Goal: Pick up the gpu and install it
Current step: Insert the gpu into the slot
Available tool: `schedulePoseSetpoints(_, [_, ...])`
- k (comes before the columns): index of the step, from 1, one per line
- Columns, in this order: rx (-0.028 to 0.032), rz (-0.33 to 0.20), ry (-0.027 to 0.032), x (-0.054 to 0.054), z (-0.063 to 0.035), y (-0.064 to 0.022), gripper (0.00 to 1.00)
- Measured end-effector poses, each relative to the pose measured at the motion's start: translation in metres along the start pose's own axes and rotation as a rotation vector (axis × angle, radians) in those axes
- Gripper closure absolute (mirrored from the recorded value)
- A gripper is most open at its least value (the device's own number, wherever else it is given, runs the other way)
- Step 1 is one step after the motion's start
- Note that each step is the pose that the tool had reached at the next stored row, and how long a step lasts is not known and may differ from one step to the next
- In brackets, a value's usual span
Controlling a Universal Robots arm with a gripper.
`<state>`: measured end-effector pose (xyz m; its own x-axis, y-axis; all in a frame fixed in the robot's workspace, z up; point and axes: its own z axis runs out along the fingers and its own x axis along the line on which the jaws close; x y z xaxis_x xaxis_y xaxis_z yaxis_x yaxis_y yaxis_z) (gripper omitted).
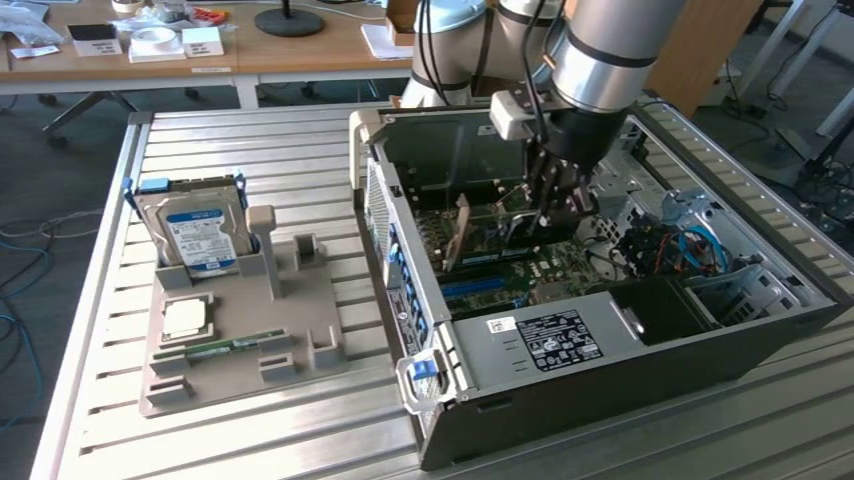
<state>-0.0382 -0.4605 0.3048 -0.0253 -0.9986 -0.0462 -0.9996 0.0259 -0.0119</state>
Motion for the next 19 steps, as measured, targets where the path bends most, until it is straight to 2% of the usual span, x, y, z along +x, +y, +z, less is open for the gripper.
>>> schedulePoseSetpoints(7, [0.0,0.0,-0.0002,0.0008,0.0072,0.003,0.73])
schedulePoseSetpoints(15, [0.0,0.0,0.0001,0.0038,0.0073,0.0048,0.73])
schedulePoseSetpoints(19, [-0.0001,0.0,0.0001,0.0041,0.0085,0.0091,0.73])
